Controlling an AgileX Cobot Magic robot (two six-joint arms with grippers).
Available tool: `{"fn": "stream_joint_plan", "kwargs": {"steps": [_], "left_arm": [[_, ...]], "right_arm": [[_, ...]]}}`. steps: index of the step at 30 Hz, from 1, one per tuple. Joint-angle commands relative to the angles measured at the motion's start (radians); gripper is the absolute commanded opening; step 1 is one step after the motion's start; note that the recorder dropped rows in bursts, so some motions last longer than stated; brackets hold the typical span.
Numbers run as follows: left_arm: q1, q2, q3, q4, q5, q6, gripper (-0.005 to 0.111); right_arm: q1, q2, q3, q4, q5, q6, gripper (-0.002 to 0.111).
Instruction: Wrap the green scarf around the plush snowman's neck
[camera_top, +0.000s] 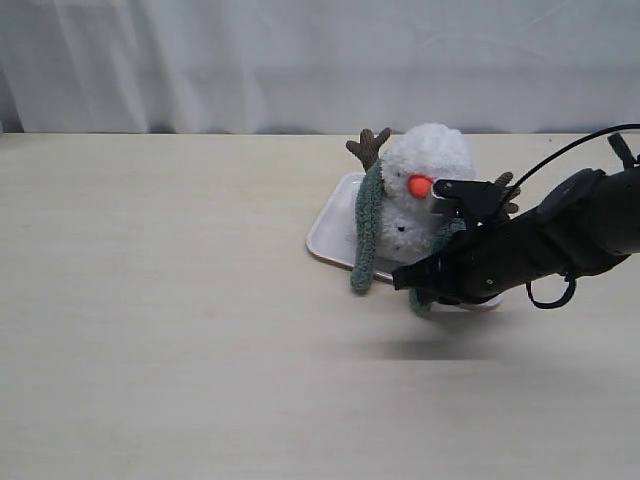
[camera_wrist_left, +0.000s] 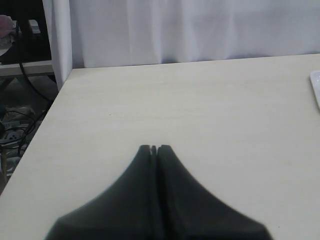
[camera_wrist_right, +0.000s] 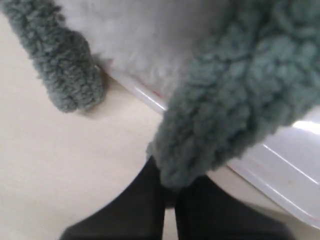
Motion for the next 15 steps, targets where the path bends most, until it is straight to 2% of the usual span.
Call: {"fn": "stream_joint_plan", "kwargs": {"steps": [1, 4, 6, 10, 15], "left_arm": [[0.002, -0.003, 0.003, -0.001, -0.013, -0.001, 0.000], [0.002, -0.003, 0.003, -0.001, -0.013, -0.001, 0.000], [0.002, -0.003, 0.003, -0.001, -0.013, -0.001, 0.000], [0.002, -0.003, 0.003, -0.001, -0.013, -0.001, 0.000], [0.002, -0.003, 0.003, -0.001, -0.013, -0.001, 0.000]], "right_arm": [[0.002, 0.001, -0.001, 0.003, 0.038, -0.045, 0.021], [0.002, -0.010, -0.001, -0.002, 0.113, -0.048, 0.047], [0.002, -0.020, -0.001, -0.002, 0.205, -0.048, 0.055], [0.002, -0.031, -0.001, -0.002, 0.479, -0.050, 0.054], [0.002, -0.049, -0.032, 0.047, 0.572, -0.128, 0.054]]}}
